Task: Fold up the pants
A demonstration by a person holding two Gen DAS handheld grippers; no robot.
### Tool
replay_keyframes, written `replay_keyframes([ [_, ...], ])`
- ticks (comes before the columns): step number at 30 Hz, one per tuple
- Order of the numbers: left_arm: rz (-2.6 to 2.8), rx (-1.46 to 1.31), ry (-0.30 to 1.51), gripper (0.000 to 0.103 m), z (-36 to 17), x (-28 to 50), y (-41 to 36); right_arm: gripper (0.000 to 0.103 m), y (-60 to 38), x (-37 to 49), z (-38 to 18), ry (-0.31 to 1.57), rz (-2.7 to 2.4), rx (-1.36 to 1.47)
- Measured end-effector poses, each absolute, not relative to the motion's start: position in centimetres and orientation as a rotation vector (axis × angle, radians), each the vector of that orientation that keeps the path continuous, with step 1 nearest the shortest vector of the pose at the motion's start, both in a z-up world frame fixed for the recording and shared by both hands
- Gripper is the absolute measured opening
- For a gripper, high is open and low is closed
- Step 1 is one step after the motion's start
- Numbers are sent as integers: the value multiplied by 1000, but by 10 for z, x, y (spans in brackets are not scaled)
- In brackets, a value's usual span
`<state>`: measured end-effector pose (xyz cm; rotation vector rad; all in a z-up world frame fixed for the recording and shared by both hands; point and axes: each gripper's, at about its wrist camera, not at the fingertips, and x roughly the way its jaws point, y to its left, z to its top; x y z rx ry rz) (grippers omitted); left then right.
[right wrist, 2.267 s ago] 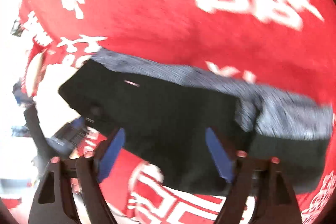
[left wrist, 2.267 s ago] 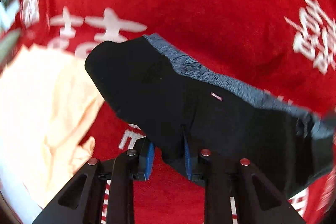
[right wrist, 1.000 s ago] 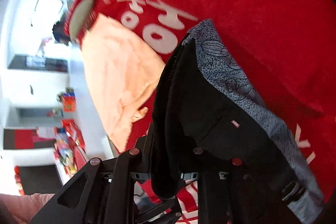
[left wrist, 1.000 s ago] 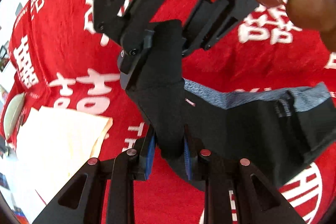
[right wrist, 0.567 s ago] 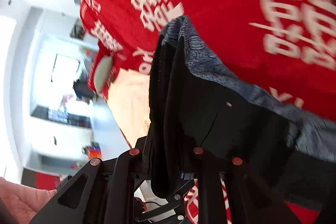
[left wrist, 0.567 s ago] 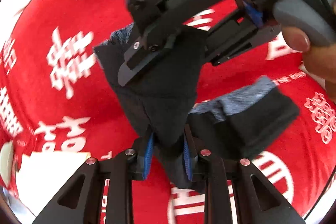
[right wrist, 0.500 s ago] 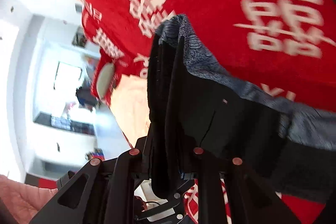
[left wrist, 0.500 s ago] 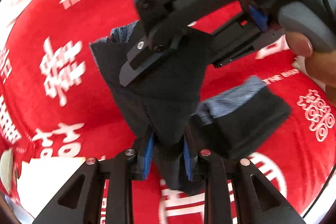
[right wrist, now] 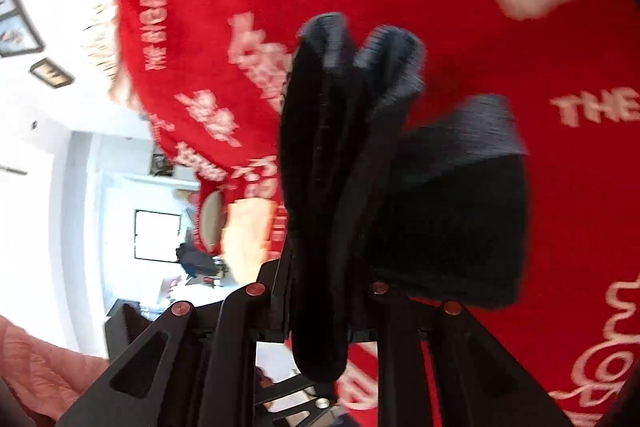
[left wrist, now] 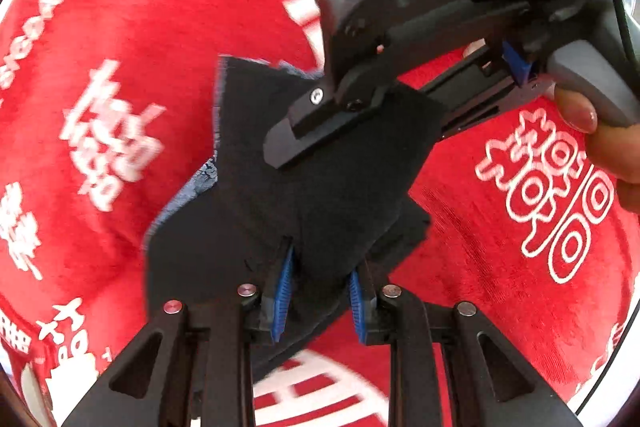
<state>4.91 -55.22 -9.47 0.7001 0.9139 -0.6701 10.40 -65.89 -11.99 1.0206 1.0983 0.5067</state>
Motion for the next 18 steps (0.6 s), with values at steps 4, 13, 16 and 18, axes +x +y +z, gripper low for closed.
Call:
replay_keyframes([
  [4, -658, 755, 945, 26, -122, 43, -562, 21, -676, 101, -165, 1151, 481, 1056],
  [13, -664, 710, 1018, 51, -105, 36, -534, 39, -671, 97, -181, 1186, 455, 1077],
  [16, -643, 667, 1035, 51, -84, 40, -513, 55, -674, 95, -168, 1233, 408, 1047],
  [18, -594, 588, 1094, 51, -74, 55, -495, 64, -676, 92, -151, 1279, 312, 941],
])
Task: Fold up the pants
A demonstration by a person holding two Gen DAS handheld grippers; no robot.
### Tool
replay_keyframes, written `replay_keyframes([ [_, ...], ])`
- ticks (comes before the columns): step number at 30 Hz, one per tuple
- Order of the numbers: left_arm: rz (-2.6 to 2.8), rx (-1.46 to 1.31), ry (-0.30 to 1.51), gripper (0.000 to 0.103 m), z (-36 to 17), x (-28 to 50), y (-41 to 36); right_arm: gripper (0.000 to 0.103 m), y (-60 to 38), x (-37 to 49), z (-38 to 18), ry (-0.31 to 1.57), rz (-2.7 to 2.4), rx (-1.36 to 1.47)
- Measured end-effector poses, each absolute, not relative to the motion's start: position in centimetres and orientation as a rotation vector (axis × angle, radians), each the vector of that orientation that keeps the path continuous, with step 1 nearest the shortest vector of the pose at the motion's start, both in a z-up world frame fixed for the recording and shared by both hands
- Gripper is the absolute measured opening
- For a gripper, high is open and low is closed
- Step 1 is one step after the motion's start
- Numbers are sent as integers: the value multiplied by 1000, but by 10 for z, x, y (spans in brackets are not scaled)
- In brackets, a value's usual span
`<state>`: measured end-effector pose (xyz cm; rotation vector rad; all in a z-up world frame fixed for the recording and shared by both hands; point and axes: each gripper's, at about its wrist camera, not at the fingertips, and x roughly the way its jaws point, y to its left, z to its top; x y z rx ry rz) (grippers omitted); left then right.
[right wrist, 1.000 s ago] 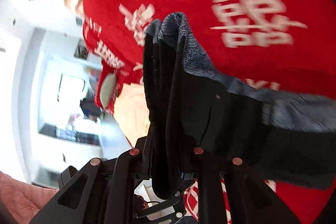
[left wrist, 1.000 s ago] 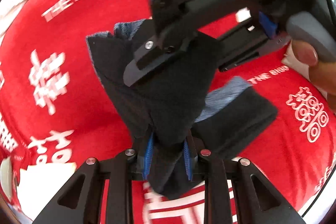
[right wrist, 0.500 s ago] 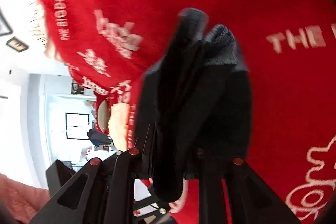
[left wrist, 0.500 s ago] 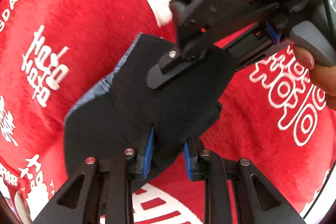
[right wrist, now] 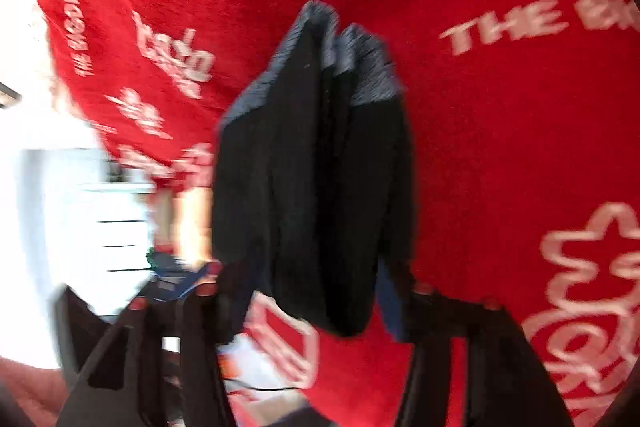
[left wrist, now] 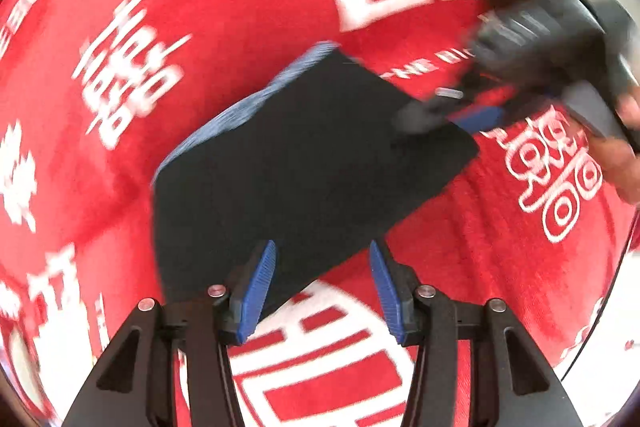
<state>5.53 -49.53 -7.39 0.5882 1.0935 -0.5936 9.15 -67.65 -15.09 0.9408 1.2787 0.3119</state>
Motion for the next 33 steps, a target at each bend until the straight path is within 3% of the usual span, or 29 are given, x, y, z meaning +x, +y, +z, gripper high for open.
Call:
replay_keyframes([
  [4, -404, 373, 1254, 51, -81, 107, -445, 64, -682, 83, -124, 1335, 132, 799],
  [6, -336, 321, 1308, 51, -89, 130, -428, 52, -681, 79, -106, 1316, 94, 767],
  [7, -318, 315, 1328, 51, -96, 136, -422, 37, -682, 74, -102, 1311, 86, 754],
  [8, -304, 306, 1350, 51, -105, 141, -416, 29, -678, 74, -97, 1313, 77, 732],
  [9, -295, 303, 1365, 51, -111, 143, -413, 28, -669, 78, -91, 1314, 67, 688],
  [11, -290, 307, 1383, 64, -124, 145, -409, 28, -656, 78, -90, 1306, 70, 615],
  [12, -287, 308, 1385, 82, -128, 147, -407, 28, -646, 83, -88, 1305, 80, 565],
  [13, -274, 295, 1395, 85, -136, 148, -403, 28, -636, 87, -87, 1307, 87, 508],
  [25, -210, 206, 1390, 86, -137, 142, -396, 28, -606, 101, -126, 1408, 109, 386],
  [27, -201, 203, 1386, 86, -136, 143, -396, 31, -606, 100, -126, 1413, 107, 375],
  [31, -191, 195, 1383, 86, -131, 138, -394, 49, -605, 99, -129, 1427, 79, 395],
  [33, -188, 200, 1380, 86, -128, 136, -393, 49, -608, 95, -130, 1425, 80, 417],
])
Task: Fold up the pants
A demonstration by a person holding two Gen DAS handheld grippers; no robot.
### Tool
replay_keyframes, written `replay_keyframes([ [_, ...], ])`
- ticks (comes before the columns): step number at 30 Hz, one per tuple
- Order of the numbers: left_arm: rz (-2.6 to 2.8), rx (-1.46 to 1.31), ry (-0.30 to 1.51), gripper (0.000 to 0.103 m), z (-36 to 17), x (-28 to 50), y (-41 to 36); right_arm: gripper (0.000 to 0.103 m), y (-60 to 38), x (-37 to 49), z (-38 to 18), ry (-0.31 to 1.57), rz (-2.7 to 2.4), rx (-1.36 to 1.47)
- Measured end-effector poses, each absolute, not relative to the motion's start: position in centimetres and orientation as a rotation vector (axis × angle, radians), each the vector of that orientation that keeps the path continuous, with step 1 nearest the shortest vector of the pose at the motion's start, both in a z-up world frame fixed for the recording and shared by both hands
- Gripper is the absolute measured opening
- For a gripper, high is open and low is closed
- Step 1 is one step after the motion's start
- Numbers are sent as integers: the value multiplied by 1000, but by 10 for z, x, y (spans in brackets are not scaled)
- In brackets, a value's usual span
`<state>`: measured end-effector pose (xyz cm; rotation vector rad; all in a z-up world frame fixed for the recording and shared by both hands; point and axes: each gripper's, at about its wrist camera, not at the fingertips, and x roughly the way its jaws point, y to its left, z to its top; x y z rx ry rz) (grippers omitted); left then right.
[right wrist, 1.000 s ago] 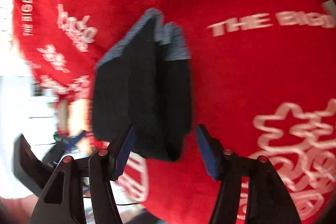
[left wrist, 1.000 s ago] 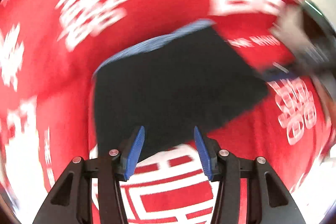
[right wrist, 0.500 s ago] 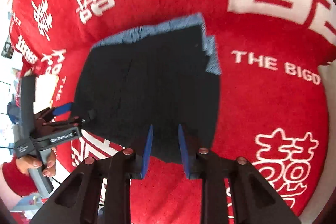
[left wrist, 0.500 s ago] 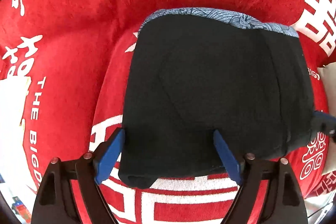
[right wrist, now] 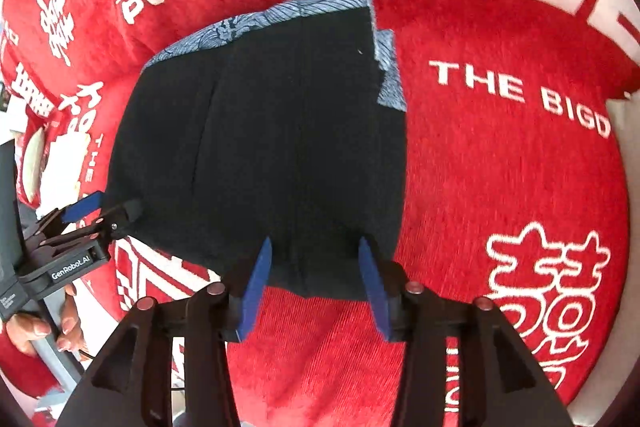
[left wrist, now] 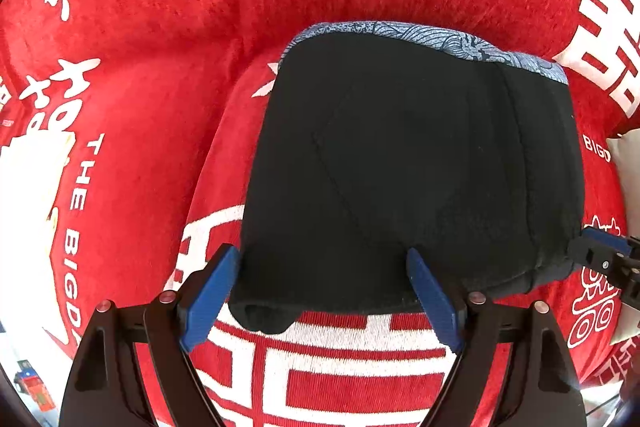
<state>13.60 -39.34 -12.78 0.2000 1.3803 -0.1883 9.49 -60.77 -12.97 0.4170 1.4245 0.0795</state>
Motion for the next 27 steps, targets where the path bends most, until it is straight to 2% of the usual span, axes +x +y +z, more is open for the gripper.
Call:
replay_keyframes([
  [14, -185, 272, 1324, 86, -97, 134, -383, 50, -611, 78, -118, 1404, 74, 424],
  [21, -166, 249, 1286, 86, -85, 180, -362, 51, -631, 72, -109, 1355, 65, 520],
  [27, -100, 255, 1265, 86, -104, 228, -361, 51, -637, 78, -101, 1306, 27, 515],
])
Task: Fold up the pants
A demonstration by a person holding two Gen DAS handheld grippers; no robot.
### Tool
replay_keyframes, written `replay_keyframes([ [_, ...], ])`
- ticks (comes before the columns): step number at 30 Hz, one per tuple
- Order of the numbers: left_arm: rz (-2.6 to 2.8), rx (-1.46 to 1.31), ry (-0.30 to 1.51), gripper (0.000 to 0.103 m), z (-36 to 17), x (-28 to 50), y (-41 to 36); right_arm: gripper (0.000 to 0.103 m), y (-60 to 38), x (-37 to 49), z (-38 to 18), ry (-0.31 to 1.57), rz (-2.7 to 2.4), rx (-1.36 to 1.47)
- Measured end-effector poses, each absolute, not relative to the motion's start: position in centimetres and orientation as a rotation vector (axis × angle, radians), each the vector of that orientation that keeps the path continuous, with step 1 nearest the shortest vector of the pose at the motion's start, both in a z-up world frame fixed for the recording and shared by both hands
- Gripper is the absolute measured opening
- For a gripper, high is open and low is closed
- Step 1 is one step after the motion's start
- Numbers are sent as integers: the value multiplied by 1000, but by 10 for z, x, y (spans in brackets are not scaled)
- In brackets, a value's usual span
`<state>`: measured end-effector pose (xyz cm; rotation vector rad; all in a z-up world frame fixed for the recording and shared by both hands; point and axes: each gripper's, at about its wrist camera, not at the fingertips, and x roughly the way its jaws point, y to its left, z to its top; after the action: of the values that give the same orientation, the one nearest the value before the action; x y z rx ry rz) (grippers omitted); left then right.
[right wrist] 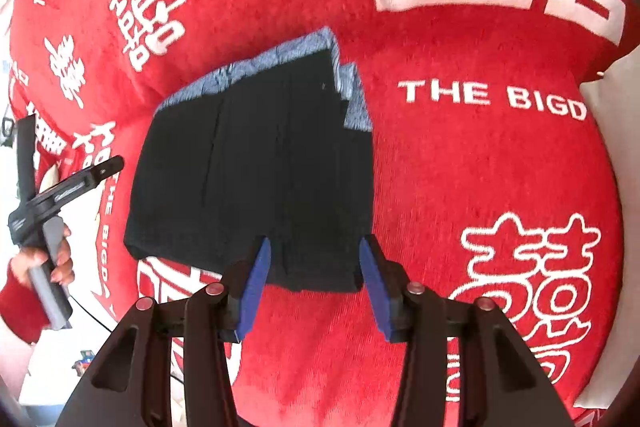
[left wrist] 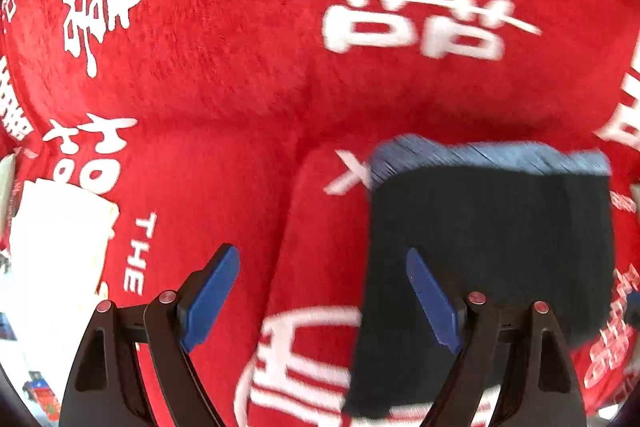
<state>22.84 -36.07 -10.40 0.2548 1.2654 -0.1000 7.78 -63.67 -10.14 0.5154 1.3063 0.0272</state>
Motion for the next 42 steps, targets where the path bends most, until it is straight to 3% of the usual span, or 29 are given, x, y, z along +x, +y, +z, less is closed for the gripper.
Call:
replay_keyframes([
  [10, -49, 430, 1333, 86, -168, 261, -371, 50, -610, 108, -120, 1315, 27, 513],
  [18, -145, 289, 1363, 86, -151, 265, -346, 53, -612, 108, -115, 1320, 47, 516],
  [20, -254, 186, 1389, 86, -142, 262, -335, 73, -622, 104, -110, 1291, 82, 566],
  [22, -380, 85, 1440, 86, -140, 261, -328, 81, -637, 101, -110, 1264, 110, 631],
  [28, -632, -48, 1635, 86, -165, 264, -331, 81, -679, 99, -141, 1267, 148, 817],
  [33, -723, -110, 1688, 86, -183, 274, -327, 81, -701, 98, -177, 1266, 268, 981],
  [36, -747, -115, 1699, 97, -190, 277, -323, 81, -707, 101, -202, 1280, 343, 1045],
  [42, -794, -145, 1701, 97, -194, 276, -322, 81, -714, 108, -223, 1221, 484, 1162],
])
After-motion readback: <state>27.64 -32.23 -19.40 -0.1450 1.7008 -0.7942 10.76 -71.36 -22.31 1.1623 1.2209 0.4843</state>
